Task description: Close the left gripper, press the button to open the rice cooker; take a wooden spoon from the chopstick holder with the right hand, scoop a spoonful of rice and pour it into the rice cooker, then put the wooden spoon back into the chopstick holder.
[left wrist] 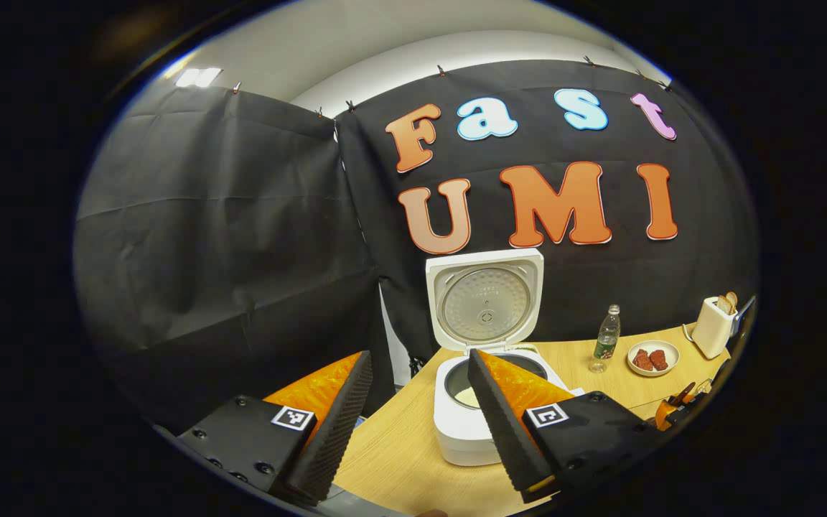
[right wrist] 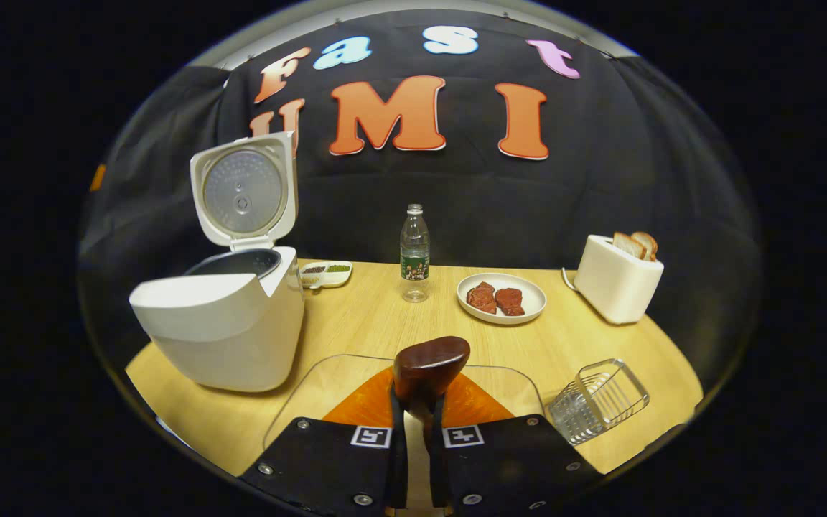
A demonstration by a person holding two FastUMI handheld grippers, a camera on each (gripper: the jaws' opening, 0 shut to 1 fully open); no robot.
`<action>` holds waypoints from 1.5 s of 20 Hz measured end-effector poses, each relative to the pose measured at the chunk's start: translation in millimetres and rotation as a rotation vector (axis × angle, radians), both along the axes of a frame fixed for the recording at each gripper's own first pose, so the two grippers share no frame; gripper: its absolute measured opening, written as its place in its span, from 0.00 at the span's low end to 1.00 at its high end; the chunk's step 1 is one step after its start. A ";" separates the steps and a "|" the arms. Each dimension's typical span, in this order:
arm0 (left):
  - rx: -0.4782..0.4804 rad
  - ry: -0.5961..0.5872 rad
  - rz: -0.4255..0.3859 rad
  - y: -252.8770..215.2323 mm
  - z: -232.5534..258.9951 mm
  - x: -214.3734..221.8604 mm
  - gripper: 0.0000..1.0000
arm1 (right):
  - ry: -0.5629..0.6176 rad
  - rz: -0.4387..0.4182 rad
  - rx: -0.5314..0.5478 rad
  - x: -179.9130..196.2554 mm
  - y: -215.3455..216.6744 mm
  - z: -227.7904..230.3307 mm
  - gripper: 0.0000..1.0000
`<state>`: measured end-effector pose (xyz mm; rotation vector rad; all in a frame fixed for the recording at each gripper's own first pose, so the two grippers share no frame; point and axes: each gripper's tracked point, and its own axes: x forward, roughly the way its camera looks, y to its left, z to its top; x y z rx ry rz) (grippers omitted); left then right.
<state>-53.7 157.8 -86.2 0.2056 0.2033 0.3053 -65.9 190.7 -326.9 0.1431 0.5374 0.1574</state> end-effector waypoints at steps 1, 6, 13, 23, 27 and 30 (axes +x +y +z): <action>0.005 0.005 -0.001 2.9 -0.7 -1.2 0.92 | 0.032 -0.028 0.072 -0.4 3.0 -1.4 0.12; 0.020 0.020 0.000 16.3 -1.9 -1.6 0.92 | 0.157 -0.096 0.296 -2.6 25.8 -5.3 0.12; 0.021 0.038 0.003 29.5 -6.9 -1.6 0.92 | 0.384 -0.259 0.602 4.3 19.9 -30.5 0.12; 0.002 0.035 -0.016 15.2 -10.6 6.0 0.92 | 0.484 -0.319 0.949 12.0 -16.0 -32.9 0.12; -0.004 0.031 -0.026 3.7 -11.4 8.0 0.92 | 0.489 -0.353 1.050 15.3 -41.8 -26.3 0.12; -0.013 0.025 -0.030 -4.4 -11.8 11.0 0.92 | 0.499 -0.393 1.168 17.4 -58.8 -14.9 0.11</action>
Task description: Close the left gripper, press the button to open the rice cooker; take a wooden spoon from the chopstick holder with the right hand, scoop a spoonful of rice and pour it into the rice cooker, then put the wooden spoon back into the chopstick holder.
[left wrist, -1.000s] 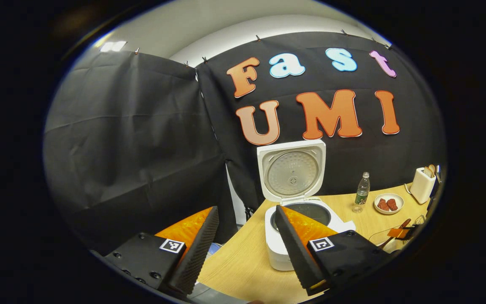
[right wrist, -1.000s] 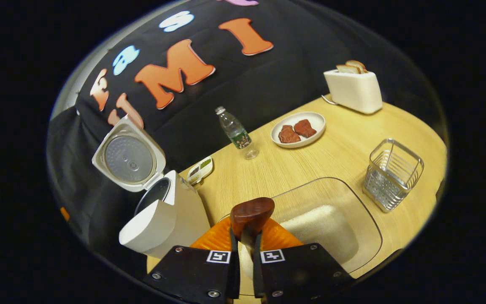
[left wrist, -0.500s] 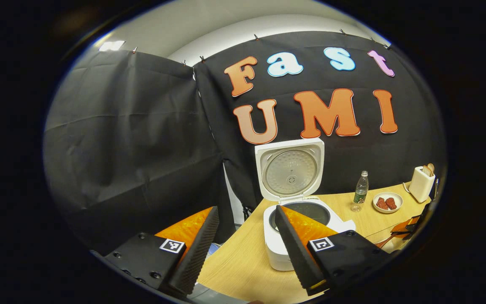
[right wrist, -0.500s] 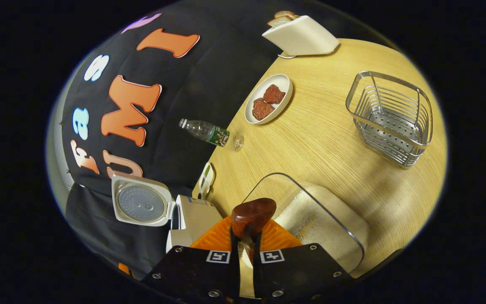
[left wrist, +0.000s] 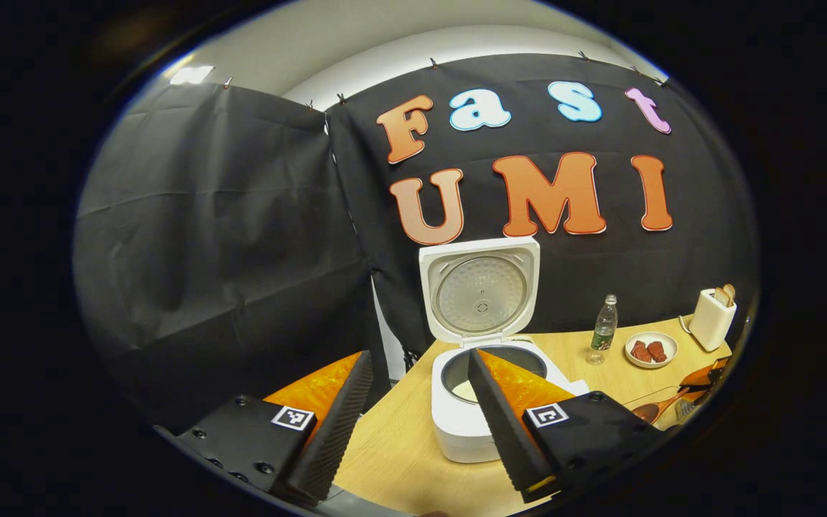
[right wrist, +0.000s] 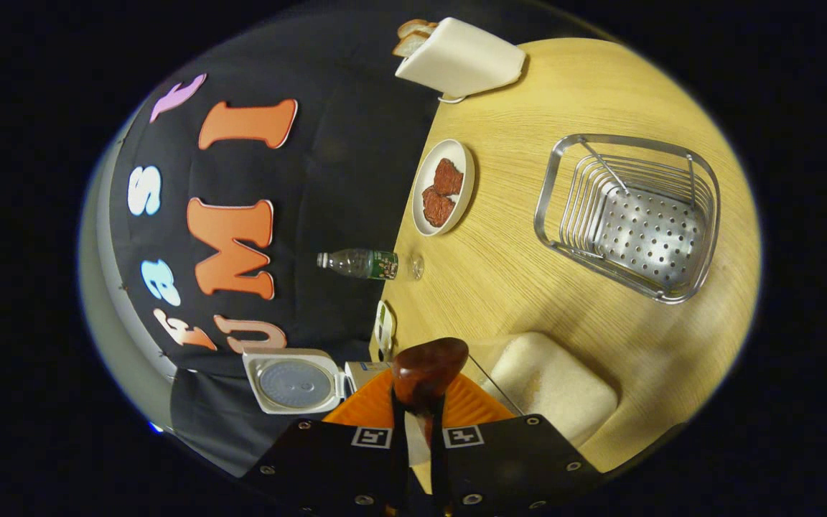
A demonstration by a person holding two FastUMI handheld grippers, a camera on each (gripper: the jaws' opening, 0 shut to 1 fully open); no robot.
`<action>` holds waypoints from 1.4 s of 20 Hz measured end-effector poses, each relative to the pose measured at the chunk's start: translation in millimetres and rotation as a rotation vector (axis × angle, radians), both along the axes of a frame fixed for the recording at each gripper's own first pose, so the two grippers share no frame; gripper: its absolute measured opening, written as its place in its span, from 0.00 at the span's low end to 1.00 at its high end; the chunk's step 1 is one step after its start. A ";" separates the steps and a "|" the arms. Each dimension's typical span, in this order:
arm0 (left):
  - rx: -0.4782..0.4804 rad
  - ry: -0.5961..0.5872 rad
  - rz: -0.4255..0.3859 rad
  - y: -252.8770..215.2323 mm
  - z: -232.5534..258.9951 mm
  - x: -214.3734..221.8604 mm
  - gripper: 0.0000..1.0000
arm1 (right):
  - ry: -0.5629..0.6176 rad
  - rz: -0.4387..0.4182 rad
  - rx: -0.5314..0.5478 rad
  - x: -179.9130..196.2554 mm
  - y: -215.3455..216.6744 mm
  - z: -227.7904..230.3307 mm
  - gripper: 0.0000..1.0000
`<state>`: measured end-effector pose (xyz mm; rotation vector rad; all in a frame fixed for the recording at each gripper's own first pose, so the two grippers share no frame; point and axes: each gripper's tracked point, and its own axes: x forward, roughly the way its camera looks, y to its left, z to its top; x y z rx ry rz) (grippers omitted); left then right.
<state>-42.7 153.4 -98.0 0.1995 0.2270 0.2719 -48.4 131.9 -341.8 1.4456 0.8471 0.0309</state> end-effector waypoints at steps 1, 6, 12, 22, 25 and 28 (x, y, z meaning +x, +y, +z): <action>-0.005 -0.001 -0.001 -2.4 -1.5 -0.6 0.92 | 0.002 -0.022 0.035 2.5 -1.4 5.2 0.11; -0.016 -0.018 -0.008 -6.9 1.2 1.3 0.92 | -0.001 -0.087 0.219 20.3 -1.8 40.7 0.11; -0.032 -0.061 0.007 4.9 13.2 -3.4 0.86 | -0.041 -0.062 0.305 49.0 33.9 90.2 0.11; -0.008 -0.135 0.033 38.5 35.8 -19.4 0.96 | -0.151 0.110 0.305 115.8 150.0 173.9 0.11; -0.009 -0.128 0.062 57.0 32.8 -22.8 0.96 | -0.152 0.154 0.276 129.0 186.7 179.3 0.11; -0.009 -0.120 0.103 76.7 30.3 -23.1 0.97 | -0.164 0.186 0.214 145.3 216.4 179.9 0.11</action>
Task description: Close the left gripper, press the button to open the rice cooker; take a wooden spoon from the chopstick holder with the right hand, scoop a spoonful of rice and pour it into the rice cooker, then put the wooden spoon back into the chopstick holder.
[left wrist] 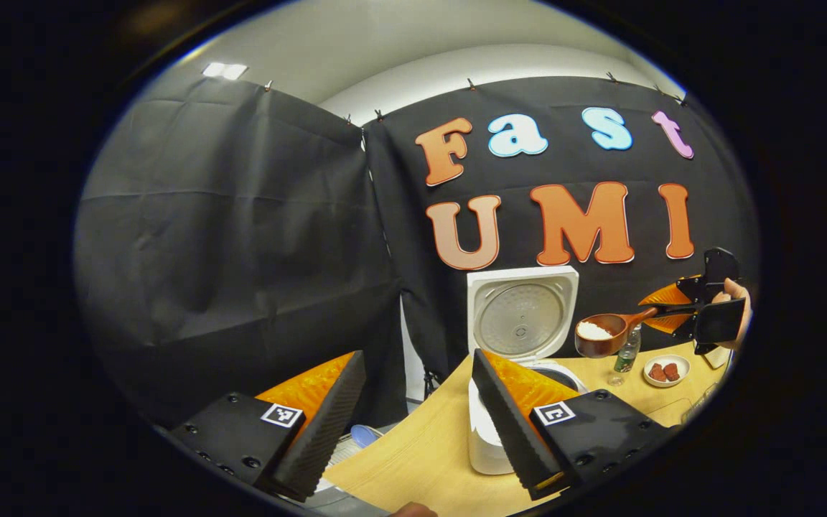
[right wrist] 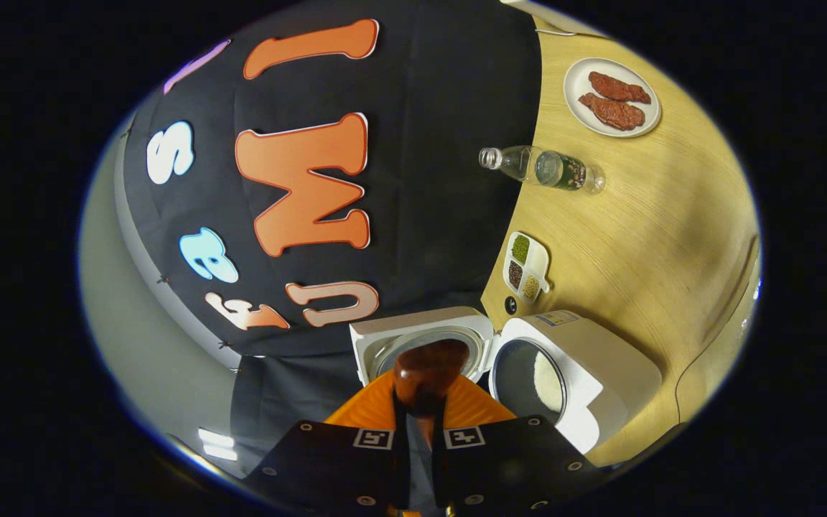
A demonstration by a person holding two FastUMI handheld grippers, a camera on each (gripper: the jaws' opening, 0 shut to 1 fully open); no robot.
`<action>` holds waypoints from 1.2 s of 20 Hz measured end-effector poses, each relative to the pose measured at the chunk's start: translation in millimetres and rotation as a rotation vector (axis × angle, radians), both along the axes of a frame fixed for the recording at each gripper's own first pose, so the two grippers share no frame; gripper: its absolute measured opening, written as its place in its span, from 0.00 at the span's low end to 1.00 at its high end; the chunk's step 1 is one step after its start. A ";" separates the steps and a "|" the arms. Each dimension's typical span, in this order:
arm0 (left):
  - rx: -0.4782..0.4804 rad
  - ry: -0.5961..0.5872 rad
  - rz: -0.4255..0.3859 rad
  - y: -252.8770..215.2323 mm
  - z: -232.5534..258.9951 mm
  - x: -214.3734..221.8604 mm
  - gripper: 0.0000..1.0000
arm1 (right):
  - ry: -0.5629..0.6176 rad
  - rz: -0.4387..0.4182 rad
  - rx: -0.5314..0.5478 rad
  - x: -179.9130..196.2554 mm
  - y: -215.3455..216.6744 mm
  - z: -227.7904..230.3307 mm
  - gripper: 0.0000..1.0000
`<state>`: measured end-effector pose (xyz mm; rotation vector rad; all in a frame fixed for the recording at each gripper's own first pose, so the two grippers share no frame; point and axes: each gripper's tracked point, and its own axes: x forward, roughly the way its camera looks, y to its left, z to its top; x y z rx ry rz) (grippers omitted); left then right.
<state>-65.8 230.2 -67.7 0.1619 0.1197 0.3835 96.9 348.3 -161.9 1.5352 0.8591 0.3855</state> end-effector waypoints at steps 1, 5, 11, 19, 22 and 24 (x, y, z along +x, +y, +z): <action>-0.001 0.008 0.013 5.6 -3.0 0.0 0.96 | -0.019 0.009 -0.032 3.7 8.5 0.0 0.11; -0.001 0.028 0.054 25.8 -8.1 0.8 0.97 | -0.122 0.043 -0.198 21.3 38.2 0.9 0.12; 0.031 0.056 0.060 37.5 -11.7 7.2 1.00 | -0.358 0.078 -0.526 38.2 67.9 10.9 0.11; 0.016 0.061 0.062 55.0 -15.4 10.1 1.00 | -0.585 0.129 -0.782 36.9 100.1 26.5 0.11; 0.006 0.066 0.064 61.4 -18.8 11.8 0.96 | -0.654 0.143 -0.844 34.1 106.4 36.4 0.11; 0.000 0.067 0.066 65.8 -19.5 10.9 1.00 | -0.704 0.139 -0.865 32.2 109.7 46.4 0.11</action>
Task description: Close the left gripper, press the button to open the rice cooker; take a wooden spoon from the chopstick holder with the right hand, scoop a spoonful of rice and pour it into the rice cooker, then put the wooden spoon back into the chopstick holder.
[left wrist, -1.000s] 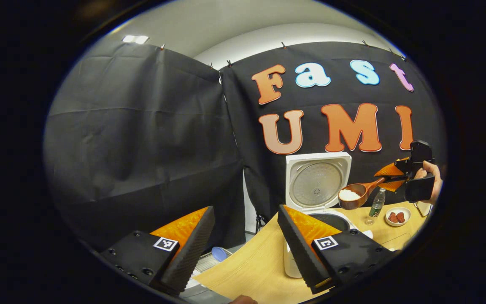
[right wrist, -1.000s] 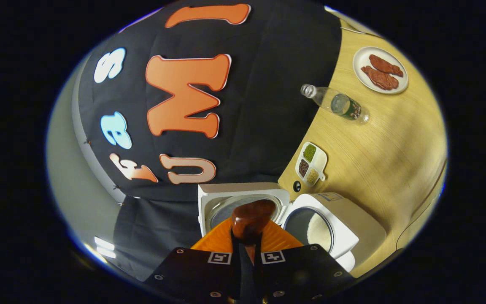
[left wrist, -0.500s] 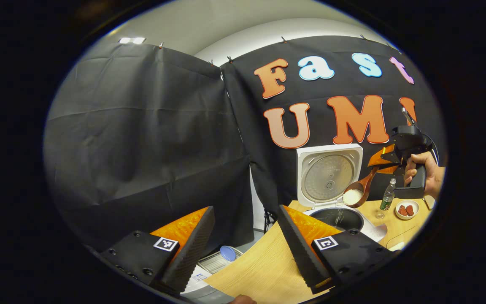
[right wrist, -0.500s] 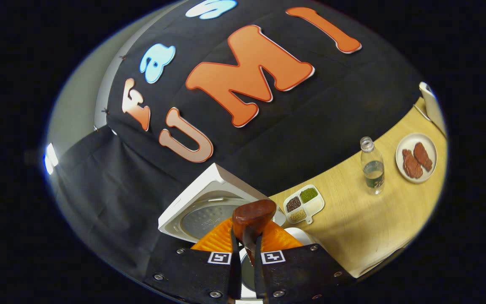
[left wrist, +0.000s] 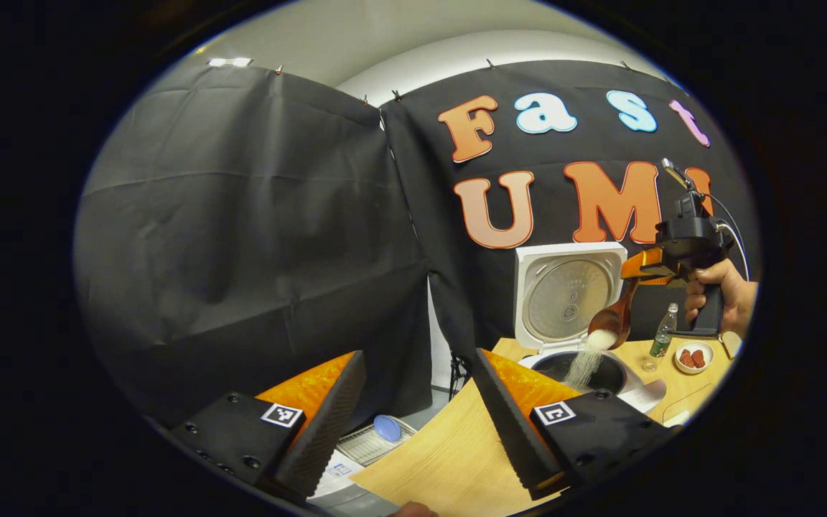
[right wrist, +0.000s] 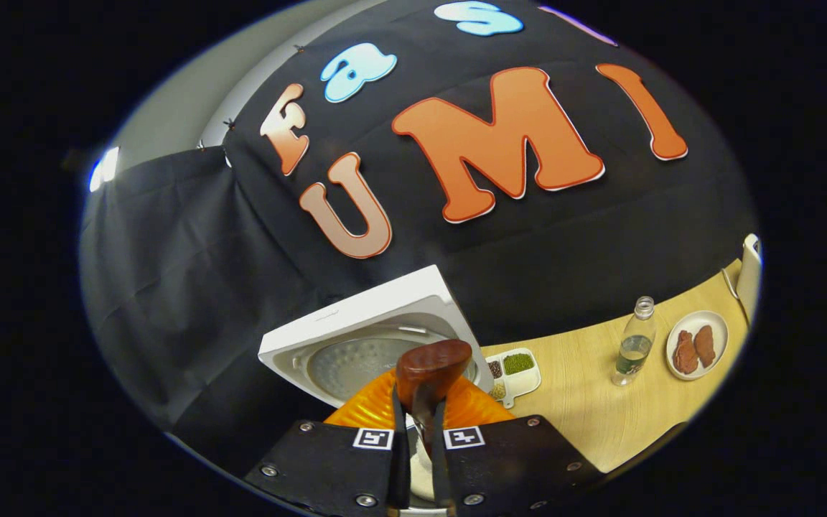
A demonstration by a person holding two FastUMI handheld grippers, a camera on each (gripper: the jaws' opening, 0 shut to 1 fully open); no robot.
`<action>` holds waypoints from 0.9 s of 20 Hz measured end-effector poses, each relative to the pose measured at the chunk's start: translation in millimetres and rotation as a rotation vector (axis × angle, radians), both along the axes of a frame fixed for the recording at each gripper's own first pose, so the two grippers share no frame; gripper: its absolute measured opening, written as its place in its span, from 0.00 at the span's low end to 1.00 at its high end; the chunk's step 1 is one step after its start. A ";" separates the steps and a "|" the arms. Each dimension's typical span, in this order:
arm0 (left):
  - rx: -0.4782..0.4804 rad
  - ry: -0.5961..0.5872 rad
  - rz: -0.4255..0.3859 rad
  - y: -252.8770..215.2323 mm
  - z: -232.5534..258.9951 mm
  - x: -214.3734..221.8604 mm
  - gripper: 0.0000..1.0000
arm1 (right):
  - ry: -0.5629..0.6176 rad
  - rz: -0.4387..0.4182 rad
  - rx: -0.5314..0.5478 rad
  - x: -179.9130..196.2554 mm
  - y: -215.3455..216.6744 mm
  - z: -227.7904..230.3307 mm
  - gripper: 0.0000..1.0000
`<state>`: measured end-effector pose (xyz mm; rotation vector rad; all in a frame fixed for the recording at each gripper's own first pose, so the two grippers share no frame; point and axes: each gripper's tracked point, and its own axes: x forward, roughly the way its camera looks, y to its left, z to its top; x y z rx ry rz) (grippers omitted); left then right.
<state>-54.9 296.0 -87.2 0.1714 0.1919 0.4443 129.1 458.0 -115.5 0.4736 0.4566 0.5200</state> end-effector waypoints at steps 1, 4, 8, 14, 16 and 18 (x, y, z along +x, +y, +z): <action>-0.002 0.001 0.001 2.3 -0.7 0.5 1.00 | -0.025 0.004 -0.008 -0.4 2.7 4.9 0.11; -0.004 0.005 -0.002 5.5 -2.7 2.4 1.00 | -0.128 0.022 -0.070 -1.3 5.5 21.7 0.11; -0.016 0.007 -0.009 10.3 -5.8 2.7 1.00 | -0.298 0.053 -0.160 -9.7 12.2 48.9 0.11; -0.028 0.014 -0.032 18.5 -9.4 8.4 1.00 | -0.451 0.086 -0.209 -31.1 22.2 77.3 0.11; -0.032 0.020 -0.048 18.7 -12.5 9.9 1.00 | -0.478 0.098 -0.197 -35.3 22.1 85.8 0.11; -0.034 0.027 -0.067 19.0 -13.9 13.0 0.96 | -0.501 0.092 -0.196 -38.4 17.7 92.2 0.11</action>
